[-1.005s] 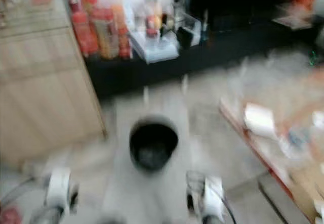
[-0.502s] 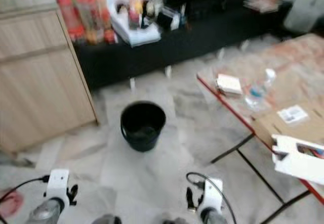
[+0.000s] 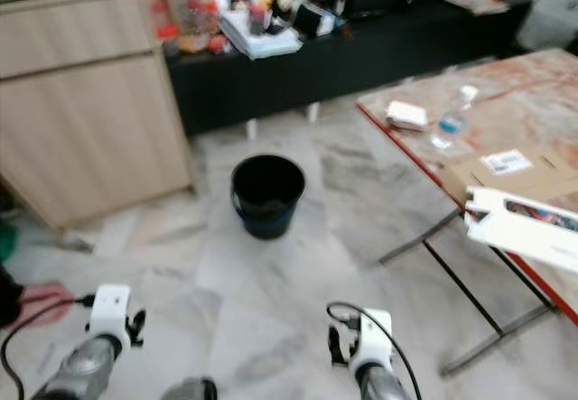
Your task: Picking trash to rubbish bin
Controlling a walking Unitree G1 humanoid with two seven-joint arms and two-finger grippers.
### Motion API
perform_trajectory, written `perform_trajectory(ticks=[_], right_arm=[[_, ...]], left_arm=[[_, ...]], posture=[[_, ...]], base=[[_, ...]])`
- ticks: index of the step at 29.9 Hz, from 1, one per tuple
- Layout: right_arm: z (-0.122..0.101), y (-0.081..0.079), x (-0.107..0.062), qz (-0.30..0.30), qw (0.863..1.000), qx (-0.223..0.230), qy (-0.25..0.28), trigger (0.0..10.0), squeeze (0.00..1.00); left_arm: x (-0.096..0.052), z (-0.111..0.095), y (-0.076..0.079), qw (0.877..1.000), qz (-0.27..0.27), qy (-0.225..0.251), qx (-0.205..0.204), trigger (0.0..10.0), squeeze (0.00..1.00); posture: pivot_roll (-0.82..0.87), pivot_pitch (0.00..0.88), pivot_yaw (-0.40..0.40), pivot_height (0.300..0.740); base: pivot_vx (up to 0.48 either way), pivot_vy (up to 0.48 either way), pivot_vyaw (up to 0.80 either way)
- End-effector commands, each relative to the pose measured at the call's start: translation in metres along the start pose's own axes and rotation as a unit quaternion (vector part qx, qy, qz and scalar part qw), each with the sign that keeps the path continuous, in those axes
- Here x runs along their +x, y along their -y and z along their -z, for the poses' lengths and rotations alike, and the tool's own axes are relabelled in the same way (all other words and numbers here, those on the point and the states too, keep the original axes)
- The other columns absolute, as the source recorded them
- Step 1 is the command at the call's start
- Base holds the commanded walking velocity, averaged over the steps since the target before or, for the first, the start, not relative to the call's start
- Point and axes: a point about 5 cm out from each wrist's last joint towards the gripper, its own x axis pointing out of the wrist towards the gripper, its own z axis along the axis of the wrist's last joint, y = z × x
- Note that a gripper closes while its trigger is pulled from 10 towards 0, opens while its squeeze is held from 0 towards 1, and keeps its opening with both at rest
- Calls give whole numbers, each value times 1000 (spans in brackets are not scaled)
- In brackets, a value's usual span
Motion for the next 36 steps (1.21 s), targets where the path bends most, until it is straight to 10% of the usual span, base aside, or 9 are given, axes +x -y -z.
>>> perform_trajectory(ticks=[1,8,20,28,36], right_arm=[[-7,1,1,-5,1000,-13,17,10000,0],[-48,-13,12,-34,994,-38,101,10000,0],[-163,-65,13,-106,938,-24,328,10000,0],[-192,-70,6,-100,919,-10,382,10000,0],[-176,-51,9,-72,930,-24,359,10000,0]], left_arm=[[4,-12,3,999,7,25,27,10000,0],[14,-55,3,994,-7,105,20,10000,0],[14,-147,33,956,37,292,-8,10000,0],[9,-179,50,933,50,355,-17,10000,0],[7,-158,33,938,42,343,9,10000,0]], posture=[[144,156,-67,740],[136,132,-62,740],[144,76,-58,740],[142,47,-54,740],[151,35,-54,740]], base=[[0,0,0],[0,0,0],[0,0,0],[0,0,0],[0,0,0]])
